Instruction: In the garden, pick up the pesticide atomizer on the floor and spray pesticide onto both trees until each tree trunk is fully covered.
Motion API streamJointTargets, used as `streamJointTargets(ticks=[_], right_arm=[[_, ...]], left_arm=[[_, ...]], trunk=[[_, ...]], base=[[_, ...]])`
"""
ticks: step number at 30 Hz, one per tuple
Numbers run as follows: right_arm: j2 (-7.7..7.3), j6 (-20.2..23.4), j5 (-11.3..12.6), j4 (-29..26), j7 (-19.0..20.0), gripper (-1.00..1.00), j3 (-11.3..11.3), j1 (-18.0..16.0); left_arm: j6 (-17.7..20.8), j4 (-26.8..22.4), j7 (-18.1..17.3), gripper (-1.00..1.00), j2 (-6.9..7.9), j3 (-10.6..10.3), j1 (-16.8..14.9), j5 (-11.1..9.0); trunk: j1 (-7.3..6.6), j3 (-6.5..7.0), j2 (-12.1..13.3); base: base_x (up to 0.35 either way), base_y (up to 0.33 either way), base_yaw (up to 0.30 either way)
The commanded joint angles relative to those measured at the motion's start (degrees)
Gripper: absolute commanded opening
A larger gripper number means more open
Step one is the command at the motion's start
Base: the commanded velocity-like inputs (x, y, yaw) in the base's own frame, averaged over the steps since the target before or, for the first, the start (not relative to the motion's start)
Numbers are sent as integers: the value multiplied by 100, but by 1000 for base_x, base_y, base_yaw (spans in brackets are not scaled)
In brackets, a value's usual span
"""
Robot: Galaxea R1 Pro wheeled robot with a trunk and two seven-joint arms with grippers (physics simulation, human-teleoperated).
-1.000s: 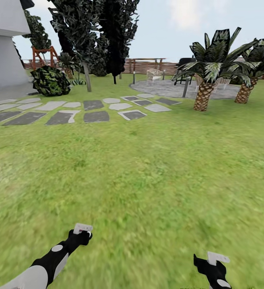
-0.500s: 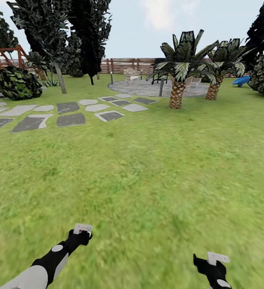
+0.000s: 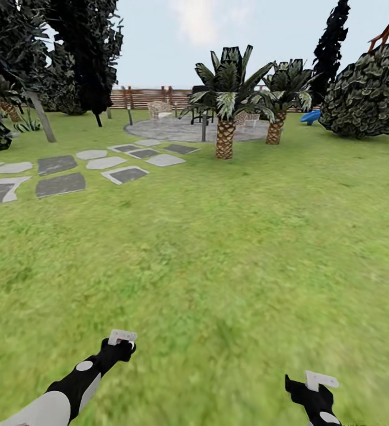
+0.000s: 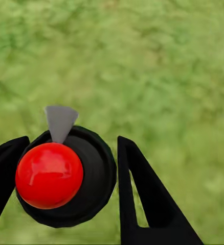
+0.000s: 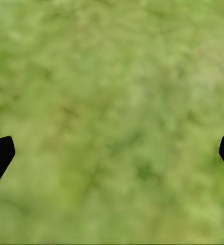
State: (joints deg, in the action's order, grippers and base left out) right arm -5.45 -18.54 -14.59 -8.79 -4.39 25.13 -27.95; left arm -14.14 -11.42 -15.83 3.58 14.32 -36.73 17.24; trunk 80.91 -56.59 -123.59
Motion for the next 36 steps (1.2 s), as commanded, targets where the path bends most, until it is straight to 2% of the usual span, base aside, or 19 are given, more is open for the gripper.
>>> streamJointTargets(ticks=[1, 36], right_arm=[[0, 0, 0, 0, 0, 100, 0, 0], [0, 0, 0, 0, 0, 100, 0, 0]], left_arm=[[1, -1, 1, -100, 1, 0, 1, -2], [7, -1, 1, -100, 2, 2, 3, 5]], trunk=[[0, 0, 0], [0, 0, 0]], base=[[163, -283, -292], [170, -283, -292]])
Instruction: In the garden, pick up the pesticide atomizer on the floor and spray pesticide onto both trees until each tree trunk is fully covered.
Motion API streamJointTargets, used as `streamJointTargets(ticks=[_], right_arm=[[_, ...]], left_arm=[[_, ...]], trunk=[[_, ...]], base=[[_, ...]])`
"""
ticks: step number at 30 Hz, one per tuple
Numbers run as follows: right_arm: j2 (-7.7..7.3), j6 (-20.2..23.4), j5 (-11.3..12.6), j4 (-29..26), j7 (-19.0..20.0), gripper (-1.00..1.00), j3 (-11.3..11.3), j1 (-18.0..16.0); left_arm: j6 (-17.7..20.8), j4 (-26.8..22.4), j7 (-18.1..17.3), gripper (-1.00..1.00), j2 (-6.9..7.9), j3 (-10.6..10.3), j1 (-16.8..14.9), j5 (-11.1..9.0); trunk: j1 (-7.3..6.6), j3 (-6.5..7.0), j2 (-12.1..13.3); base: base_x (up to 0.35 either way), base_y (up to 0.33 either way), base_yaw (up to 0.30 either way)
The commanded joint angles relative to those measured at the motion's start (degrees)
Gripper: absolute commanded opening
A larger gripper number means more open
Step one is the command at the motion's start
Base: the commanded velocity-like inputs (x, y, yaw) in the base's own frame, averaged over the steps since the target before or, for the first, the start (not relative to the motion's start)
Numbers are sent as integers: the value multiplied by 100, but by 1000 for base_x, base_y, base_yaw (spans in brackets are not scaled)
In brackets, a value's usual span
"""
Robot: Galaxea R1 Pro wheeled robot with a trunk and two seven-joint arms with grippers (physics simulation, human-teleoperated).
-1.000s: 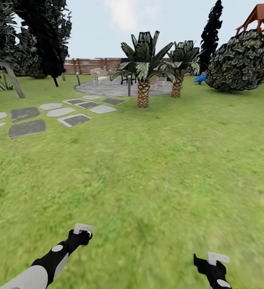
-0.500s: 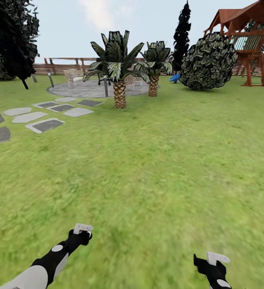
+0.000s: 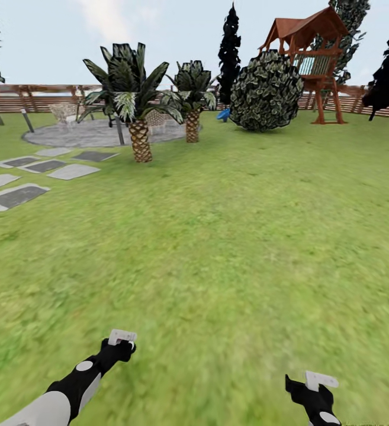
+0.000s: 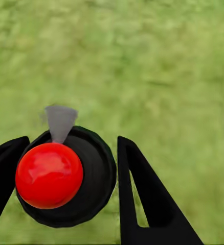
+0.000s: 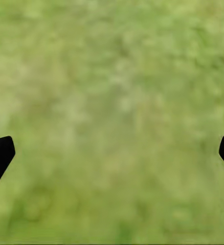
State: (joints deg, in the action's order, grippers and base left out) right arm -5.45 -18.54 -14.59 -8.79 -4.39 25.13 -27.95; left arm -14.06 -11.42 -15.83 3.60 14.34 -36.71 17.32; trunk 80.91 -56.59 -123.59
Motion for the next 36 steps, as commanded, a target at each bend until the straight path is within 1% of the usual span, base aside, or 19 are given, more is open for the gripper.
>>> streamJointTargets(ticks=[1, 30, 36], right_arm=[[0, 0, 0, 0, 2, 100, 0, 0], [0, -8, 0, 0, 5, 100, 0, 7], [-25, -6, 0, 0, 0, 100, 9, 9]], left_arm=[[0, -1, 1, -100, 0, 0, 0, -5], [0, -1, 1, -100, 0, 7, 0, -3], [0, -1, 1, -100, 0, 7, -1, -3]], trunk=[[0, 0, 0], [0, 22, 0], [0, 34, 0]], base=[[176, -283, -292], [177, -283, -294], [179, -283, -296]])
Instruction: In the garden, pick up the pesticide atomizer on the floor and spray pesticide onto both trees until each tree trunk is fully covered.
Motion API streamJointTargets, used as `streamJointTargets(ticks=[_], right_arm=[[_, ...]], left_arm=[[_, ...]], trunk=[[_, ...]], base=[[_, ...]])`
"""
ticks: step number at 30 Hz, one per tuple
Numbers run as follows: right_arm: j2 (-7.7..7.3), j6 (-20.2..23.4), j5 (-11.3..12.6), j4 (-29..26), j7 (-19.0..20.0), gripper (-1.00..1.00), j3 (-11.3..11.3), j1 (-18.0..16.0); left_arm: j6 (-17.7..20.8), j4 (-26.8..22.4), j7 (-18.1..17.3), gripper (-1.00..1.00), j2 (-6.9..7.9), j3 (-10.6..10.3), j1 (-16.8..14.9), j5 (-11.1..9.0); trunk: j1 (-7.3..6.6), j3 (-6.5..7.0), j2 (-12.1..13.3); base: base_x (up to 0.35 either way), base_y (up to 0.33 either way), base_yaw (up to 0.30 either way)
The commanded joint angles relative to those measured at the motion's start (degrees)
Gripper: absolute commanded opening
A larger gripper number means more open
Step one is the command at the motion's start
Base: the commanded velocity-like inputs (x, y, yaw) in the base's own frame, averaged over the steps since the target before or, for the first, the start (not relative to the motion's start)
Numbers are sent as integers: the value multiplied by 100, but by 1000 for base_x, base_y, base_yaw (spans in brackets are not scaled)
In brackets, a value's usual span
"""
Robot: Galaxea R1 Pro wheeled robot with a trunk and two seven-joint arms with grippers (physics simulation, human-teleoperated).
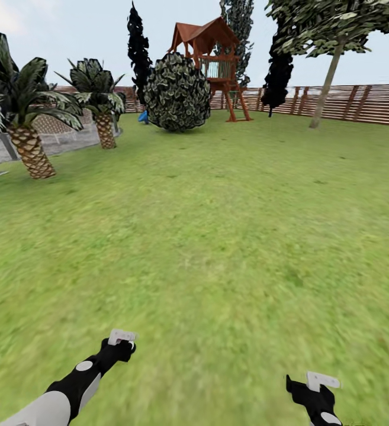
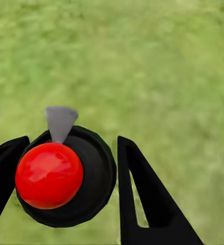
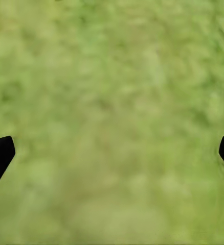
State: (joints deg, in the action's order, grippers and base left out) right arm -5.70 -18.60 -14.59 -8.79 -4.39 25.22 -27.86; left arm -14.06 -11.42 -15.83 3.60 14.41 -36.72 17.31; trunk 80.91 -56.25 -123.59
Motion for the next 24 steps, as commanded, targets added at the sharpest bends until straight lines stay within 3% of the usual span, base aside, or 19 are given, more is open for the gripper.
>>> streamJointTargets(ticks=[1, 19, 24], right_arm=[[-1, -3, 0, 0, 0, 100, 1, 0], [-1, -2, 9, -2, 0, 100, 1, 44], [-1, 2, 7, -2, 0, 100, 1, 44]], left_arm=[[0, -1, 1, -100, 0, 0, -1, 0], [0, -1, 1, -100, 0, -1, 3, 1], [-8, 3, -7, -100, 8, 8, 1, -15]], trunk=[[0, 2, 0], [0, 40, 0], [0, 50, 0]], base=[[179, -283, -296], [181, -283, -296], [79, -82, -296]])
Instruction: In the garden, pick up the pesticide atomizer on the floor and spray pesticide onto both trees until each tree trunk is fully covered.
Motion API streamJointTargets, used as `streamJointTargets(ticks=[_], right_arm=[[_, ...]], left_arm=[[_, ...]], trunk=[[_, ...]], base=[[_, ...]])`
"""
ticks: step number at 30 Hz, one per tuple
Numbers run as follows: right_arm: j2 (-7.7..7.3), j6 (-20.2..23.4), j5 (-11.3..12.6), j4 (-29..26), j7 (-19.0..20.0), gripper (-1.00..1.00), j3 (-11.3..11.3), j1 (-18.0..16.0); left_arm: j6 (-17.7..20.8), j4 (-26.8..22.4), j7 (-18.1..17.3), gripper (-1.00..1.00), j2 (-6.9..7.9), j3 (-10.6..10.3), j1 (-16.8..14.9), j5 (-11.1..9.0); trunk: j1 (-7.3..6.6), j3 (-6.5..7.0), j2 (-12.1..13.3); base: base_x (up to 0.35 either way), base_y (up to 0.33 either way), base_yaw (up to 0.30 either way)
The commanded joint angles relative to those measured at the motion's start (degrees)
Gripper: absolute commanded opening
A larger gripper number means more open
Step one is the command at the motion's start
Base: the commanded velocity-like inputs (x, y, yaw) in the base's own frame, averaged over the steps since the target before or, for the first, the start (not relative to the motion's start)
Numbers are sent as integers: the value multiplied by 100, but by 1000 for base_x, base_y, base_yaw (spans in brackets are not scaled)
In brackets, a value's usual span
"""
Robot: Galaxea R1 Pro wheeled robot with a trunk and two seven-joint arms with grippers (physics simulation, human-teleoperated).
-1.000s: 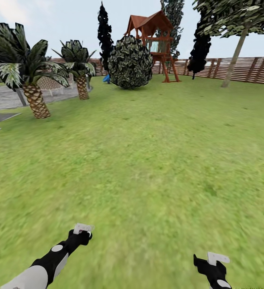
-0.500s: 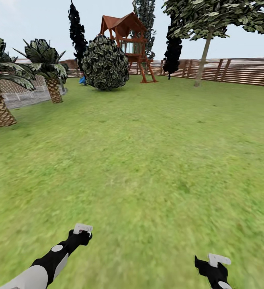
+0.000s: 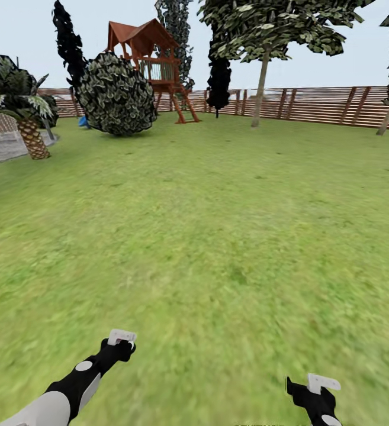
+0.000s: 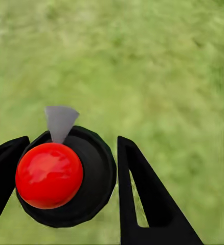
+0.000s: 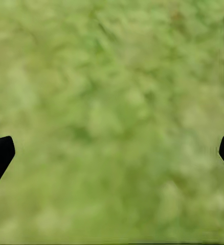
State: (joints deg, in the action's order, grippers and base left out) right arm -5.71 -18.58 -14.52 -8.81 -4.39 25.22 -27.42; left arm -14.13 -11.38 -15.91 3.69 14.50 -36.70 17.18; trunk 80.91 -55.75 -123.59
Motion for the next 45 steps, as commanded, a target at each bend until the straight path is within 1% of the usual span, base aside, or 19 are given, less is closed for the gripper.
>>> streamJointTargets(ticks=[1, 33, 38, 45], right_arm=[[0, -1, 1, 1, 0, 100, 1, 0], [5, -2, 2, 1, -6, 100, 1, 0], [24, -4, -6, 2, 0, 100, -7, 0], [56, -5, -22, 5, 27, 100, -22, 0]], left_arm=[[-1, -2, 1, -100, 0, 0, 2, -3], [7, 2, 9, -100, 0, 13, -2, -13], [13, 0, 22, -100, 0, 23, -3, -17], [22, 4, 35, -100, 7, 34, 0, -35]], trunk=[[0, 2, 0], [0, 69, 0], [0, 76, 0], [0, 76, 0]], base=[[27, -6, -296], [335, 0, -296], [339, 0, -289], [339, 0, -43]])
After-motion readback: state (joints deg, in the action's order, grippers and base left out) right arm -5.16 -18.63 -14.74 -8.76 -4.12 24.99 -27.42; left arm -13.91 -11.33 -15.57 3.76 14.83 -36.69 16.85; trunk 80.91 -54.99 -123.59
